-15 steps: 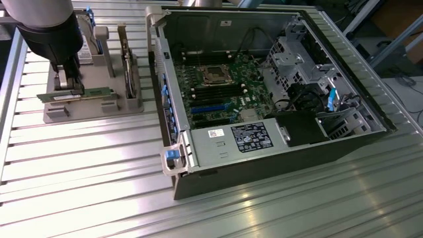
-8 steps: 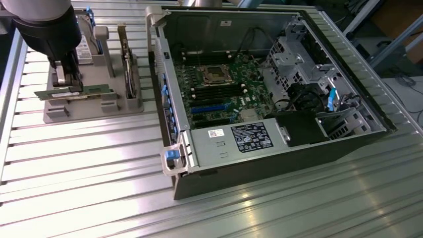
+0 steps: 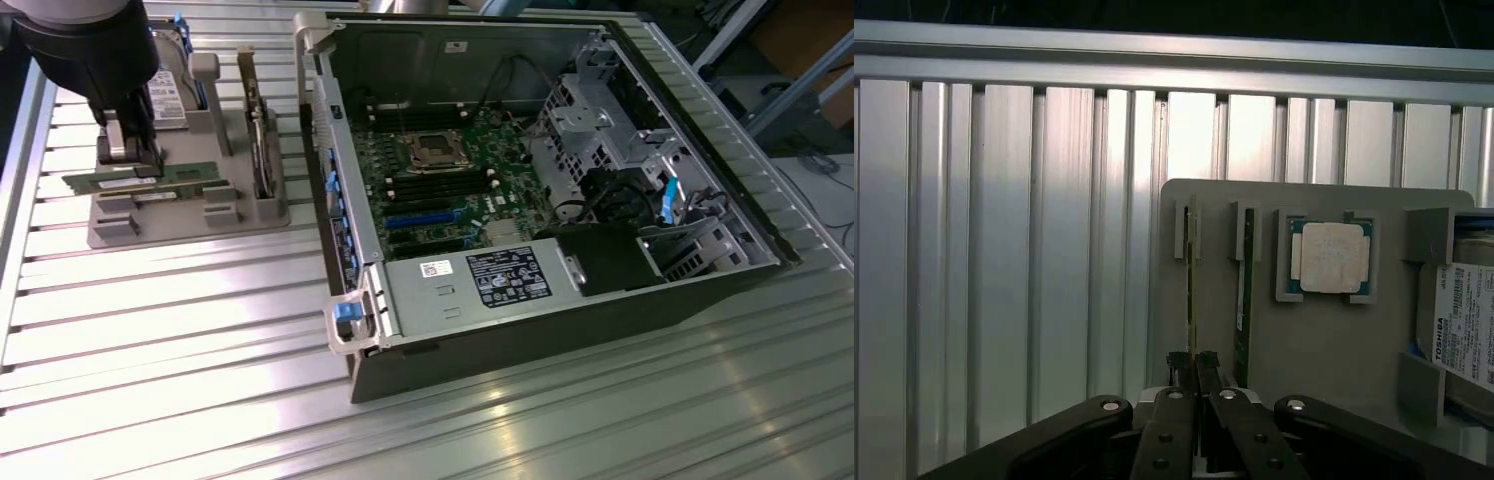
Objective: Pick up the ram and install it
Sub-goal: 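Pick up the ram and move it above insertion slot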
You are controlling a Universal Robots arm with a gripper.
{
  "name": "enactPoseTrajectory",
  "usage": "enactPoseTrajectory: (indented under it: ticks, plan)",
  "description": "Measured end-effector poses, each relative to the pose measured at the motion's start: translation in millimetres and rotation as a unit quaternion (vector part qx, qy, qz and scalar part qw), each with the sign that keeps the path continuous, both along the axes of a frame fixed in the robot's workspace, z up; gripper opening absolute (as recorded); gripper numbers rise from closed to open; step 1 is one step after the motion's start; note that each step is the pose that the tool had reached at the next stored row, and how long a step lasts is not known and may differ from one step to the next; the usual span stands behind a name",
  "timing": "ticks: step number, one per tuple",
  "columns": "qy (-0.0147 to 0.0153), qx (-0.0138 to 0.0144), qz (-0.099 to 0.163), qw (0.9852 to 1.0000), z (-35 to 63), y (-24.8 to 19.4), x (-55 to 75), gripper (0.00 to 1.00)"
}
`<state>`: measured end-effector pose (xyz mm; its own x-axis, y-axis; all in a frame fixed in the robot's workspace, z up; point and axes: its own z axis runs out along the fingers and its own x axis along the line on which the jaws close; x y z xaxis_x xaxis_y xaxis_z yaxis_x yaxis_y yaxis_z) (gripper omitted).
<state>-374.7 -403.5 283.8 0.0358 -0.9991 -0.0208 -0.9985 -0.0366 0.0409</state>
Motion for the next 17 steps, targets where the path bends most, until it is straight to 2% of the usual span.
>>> enactPoseTrajectory:
  ticks: [17]
  plan:
    - [0.0000, 0.0000, 0.000, 1.0000, 30.5, 0.0, 0.0, 0.12]
